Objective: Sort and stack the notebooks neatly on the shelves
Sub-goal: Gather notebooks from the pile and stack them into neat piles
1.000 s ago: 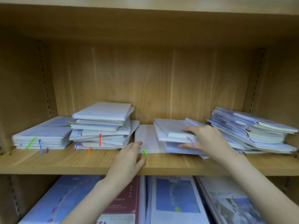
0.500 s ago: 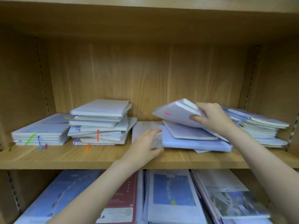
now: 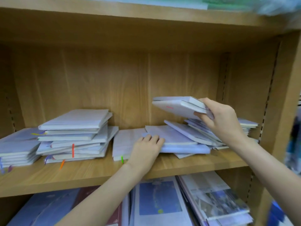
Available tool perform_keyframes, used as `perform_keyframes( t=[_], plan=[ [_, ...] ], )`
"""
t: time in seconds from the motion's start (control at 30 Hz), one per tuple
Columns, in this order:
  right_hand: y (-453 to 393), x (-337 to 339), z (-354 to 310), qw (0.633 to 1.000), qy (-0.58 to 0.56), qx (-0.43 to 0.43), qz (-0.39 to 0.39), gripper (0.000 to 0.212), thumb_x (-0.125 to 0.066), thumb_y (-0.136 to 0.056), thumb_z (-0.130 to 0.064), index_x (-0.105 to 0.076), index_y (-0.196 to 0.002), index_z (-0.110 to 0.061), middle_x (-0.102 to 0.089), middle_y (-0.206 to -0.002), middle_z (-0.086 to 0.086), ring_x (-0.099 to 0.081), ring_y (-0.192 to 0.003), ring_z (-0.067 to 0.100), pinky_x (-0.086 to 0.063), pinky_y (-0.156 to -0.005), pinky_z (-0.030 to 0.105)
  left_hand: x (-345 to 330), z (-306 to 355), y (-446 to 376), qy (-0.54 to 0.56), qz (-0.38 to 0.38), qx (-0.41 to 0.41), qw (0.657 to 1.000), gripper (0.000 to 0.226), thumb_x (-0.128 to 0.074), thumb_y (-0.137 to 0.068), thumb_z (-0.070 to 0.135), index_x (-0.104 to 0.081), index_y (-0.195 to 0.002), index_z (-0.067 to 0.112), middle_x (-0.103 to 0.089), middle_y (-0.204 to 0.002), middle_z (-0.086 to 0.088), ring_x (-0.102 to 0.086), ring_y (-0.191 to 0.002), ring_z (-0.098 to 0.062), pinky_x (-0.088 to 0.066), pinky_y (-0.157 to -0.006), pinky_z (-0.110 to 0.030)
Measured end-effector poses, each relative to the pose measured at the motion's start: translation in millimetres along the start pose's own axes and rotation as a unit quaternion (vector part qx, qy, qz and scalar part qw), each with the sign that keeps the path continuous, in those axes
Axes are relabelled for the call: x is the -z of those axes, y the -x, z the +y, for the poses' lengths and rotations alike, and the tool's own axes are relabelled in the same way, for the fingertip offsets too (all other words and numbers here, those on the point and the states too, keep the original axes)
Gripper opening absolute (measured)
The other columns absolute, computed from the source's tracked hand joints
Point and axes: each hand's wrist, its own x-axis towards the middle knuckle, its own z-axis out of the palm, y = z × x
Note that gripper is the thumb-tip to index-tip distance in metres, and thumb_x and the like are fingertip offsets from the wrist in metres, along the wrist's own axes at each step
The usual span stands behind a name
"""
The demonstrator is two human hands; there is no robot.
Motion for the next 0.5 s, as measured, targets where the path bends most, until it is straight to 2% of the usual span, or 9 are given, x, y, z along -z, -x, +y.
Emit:
perform_keyframes(
  t=[0.1, 0.2, 0.3, 0.37, 0.47, 0.5],
  plan=[
    [14.2, 4.5, 3.6, 0.999, 0.034, 0.014, -0.030, 0.024, -0.068, -0.081, -0.010, -0.062, -0.104, -0.012, -0.064, -0.078, 0.004, -0.062, -0.067, 0.031, -0.049, -0.053, 0.038, 20.8, -14.6, -11.6, -0.007, 0.064, 0.000, 0.998, 0.024, -0.069, -0.054, 0.007, -0.063, -0.076, 0.014, -0.058, -0.065, 0.000, -0.056, -0.056, -0.022, -0.038, -0.044, -0.025],
    [22.6, 8.7, 1.1, 0.999, 0.036, 0.018, -0.035, 0.025, -0.064, -0.079, -0.012, -0.063, -0.104, -0.013, -0.067, -0.083, 0.004, -0.064, -0.069, 0.032, -0.049, -0.052, 0.038, 45.4, -48.1, -4.5, 0.011, 0.111, 0.017, 0.994, 0.027, -0.073, -0.064, 0.003, -0.064, -0.087, 0.013, -0.064, -0.076, 0.000, -0.057, -0.069, -0.022, -0.044, -0.054, -0.030],
    [24.1, -1.9, -4.9, 0.999, 0.042, 0.001, -0.029, 0.033, -0.070, -0.075, -0.003, -0.064, -0.106, -0.012, -0.068, -0.088, 0.006, -0.065, -0.074, 0.033, -0.050, -0.052, 0.041, 43.4, -83.6, 36.5, 0.030, 0.123, 0.010, 0.992, 0.029, -0.062, -0.072, 0.005, -0.058, -0.100, 0.013, -0.067, -0.088, -0.004, -0.054, -0.087, -0.019, -0.040, -0.078, -0.029],
    [21.6, -15.8, -13.9, 0.999, 0.043, -0.002, -0.019, 0.033, -0.069, -0.076, -0.004, -0.064, -0.107, -0.013, -0.068, -0.086, 0.006, -0.066, -0.074, 0.032, -0.051, -0.052, 0.041, 35.5, -92.0, 68.1, -0.008, 0.099, 0.003, 0.995, 0.028, -0.048, -0.072, 0.010, -0.056, -0.099, 0.011, -0.068, -0.089, -0.008, -0.062, -0.090, -0.022, -0.035, -0.092, -0.033],
    [14.6, -38.0, -35.4, 0.998, 0.053, 0.023, 0.021, 0.032, -0.050, -0.076, -0.019, -0.068, -0.101, -0.009, -0.070, -0.086, 0.007, -0.068, -0.072, 0.029, -0.053, -0.051, 0.037, 25.2, -82.8, 91.8, -0.006, 0.068, 0.017, 0.998, 0.032, -0.040, -0.073, 0.008, -0.053, -0.102, 0.009, -0.068, -0.097, -0.011, -0.064, -0.094, -0.026, -0.036, -0.095, -0.034],
    [11.8, -46.0, -39.3, 0.996, 0.078, 0.038, 0.022, 0.033, -0.049, -0.075, -0.021, -0.070, -0.096, -0.008, -0.071, -0.084, 0.007, -0.068, -0.071, 0.028, -0.055, -0.055, 0.038, 22.9, -78.3, 94.8, 0.005, 0.069, 0.013, 0.998, 0.033, -0.039, -0.075, 0.007, -0.053, -0.105, 0.008, -0.067, -0.100, -0.011, -0.062, -0.097, -0.027, -0.038, -0.095, -0.034]
  ],
)
